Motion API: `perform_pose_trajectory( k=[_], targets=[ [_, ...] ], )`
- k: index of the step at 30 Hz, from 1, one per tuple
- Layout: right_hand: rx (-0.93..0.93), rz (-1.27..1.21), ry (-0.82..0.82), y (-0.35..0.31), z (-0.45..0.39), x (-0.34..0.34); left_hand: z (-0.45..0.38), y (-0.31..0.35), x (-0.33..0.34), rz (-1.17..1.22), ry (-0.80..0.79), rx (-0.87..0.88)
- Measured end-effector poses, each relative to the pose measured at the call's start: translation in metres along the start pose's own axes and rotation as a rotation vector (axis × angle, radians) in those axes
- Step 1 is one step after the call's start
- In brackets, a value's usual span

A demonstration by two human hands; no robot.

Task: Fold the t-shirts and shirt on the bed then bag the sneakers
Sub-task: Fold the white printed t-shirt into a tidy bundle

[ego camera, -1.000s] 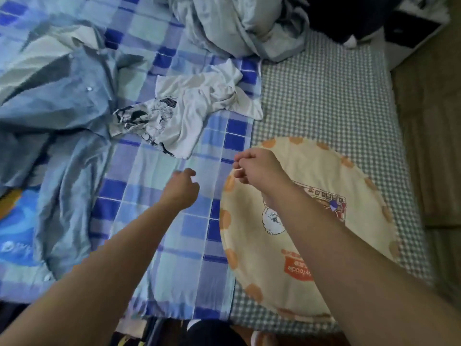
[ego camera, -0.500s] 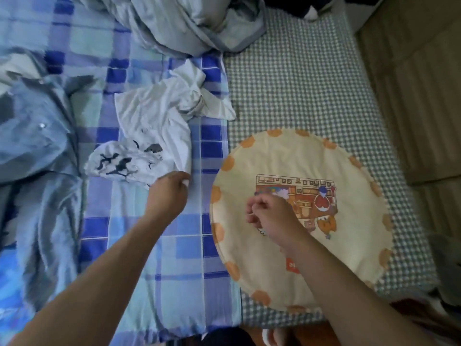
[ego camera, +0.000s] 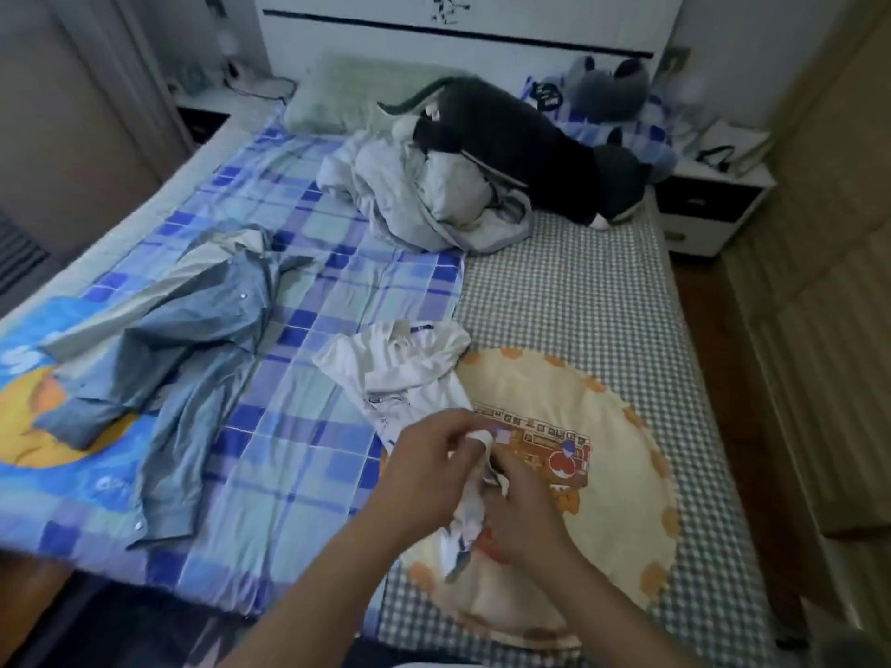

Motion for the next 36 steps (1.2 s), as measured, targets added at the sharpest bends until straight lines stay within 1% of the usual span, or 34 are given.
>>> perform_pose_trajectory(
  k=[2, 4, 6, 7, 8, 9, 10, 12, 14, 15, 16, 17, 18, 19, 20, 21, 24, 25, 26, 29, 31, 32, 33, 34, 35, 36],
  targets=[
    [-0.057, 0.027, 0.08, -0.008, 0.013, -0.036, -0.002, 0.047, -0.007, 0.046, 0.095, 0.056],
    [-0.074, 0.096, 0.063, -0.019, 0.023, -0.066, -0.009, 0.091, -0.028, 0.121, 0.217, 0.075],
    [-0.106, 0.229, 0.062, -0.035, 0.027, -0.097, -0.018, 0.127, -0.06, 0.179, 0.381, 0.072],
    [-0.123, 0.274, 0.106, -0.044, 0.026, -0.116, -0.023, 0.141, -0.078, 0.17, 0.458, 0.065],
    [-0.146, 0.288, 0.167, -0.055, 0.024, -0.137, -0.029, 0.15, -0.094, 0.111, 0.52, 0.061],
    [-0.18, 0.283, 0.239, -0.07, 0.024, -0.159, -0.033, 0.159, -0.108, 0.032, 0.556, 0.054],
    [-0.214, 0.283, 0.308, -0.087, 0.026, -0.181, -0.036, 0.164, -0.117, -0.02, 0.556, 0.044],
    [-0.282, 0.238, 0.412, -0.122, 0.034, -0.22, -0.036, 0.171, -0.123, -0.019, 0.423, 0.035],
    [-0.305, 0.095, 0.479, -0.149, 0.04, -0.26, -0.029, 0.183, -0.121, -0.091, 0.211, 0.075],
    [-0.31, 0.03, 0.502, -0.159, 0.043, -0.277, -0.026, 0.186, -0.118, -0.173, 0.095, 0.079],
    [-0.328, 0.01, 0.509, -0.169, 0.047, -0.29, -0.023, 0.186, -0.114, -0.316, -0.017, 0.057],
    [-0.357, 0.031, 0.501, -0.178, 0.052, -0.298, -0.022, 0.184, -0.111, -0.526, -0.109, 0.028],
    [-0.39, 0.061, 0.49, -0.186, 0.057, -0.302, -0.024, 0.179, -0.109, -0.769, -0.173, -0.01],
    [-0.406, 0.082, 0.49, -0.192, 0.061, -0.305, -0.028, 0.177, -0.11, -0.941, -0.186, -0.028],
    [-0.406, 0.09, 0.501, -0.195, 0.063, -0.308, -0.033, 0.176, -0.112, -1.04, -0.147, -0.042],
    [-0.402, 0.07, 0.517, -0.197, 0.064, -0.313, -0.037, 0.176, -0.116, -1.078, -0.059, -0.037],
    [-0.372, -0.058, 0.545, -0.194, 0.057, -0.328, -0.042, 0.177, -0.139, -1.155, 0.305, 0.028],
    [-0.358, -0.074, 0.553, -0.191, 0.054, -0.333, -0.042, 0.175, -0.141, -1.188, 0.37, 0.029],
    [-0.345, -0.081, 0.568, -0.188, 0.05, -0.339, -0.042, 0.17, -0.143, -1.202, 0.403, -0.005],
    [-0.324, -0.098, 0.6, -0.185, 0.043, -0.356, -0.049, 0.17, -0.148, -1.216, 0.428, -0.105],
    [-0.307, -0.124, 0.647, -0.184, 0.04, -0.372, -0.064, 0.192, -0.16, -1.214, 0.486, -0.104],
    [-0.299, -0.151, 0.682, -0.182, 0.041, -0.379, -0.075, 0.208, -0.167, -1.142, 0.522, -0.095],
    [-0.301, -0.198, 0.717, -0.18, 0.044, -0.384, -0.088, 0.227, -0.176, -1.013, 0.559, -0.068],
    [-0.313, -0.274, 0.746, -0.175, 0.049, -0.386, -0.1, 0.246, -0.183, -0.829, 0.597, -0.024],
    [-0.311, -0.366, 0.747, -0.167, 0.053, -0.382, -0.11, 0.266, -0.188, -0.617, 0.638, 0.013],
    [-0.285, -0.441, 0.691, -0.157, 0.057, -0.369, -0.114, 0.282, -0.187, -0.352, 0.665, 0.071]
  ],
)
Point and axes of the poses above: each hand's wrist, its own z-axis away from the middle knuckle, its own x-axis out of the palm, y = z × x, the point moved 7 cm from there along -z, towards the middle knuckle, and after that the axes turned 8 degrees about x, right-handed, at the moved point
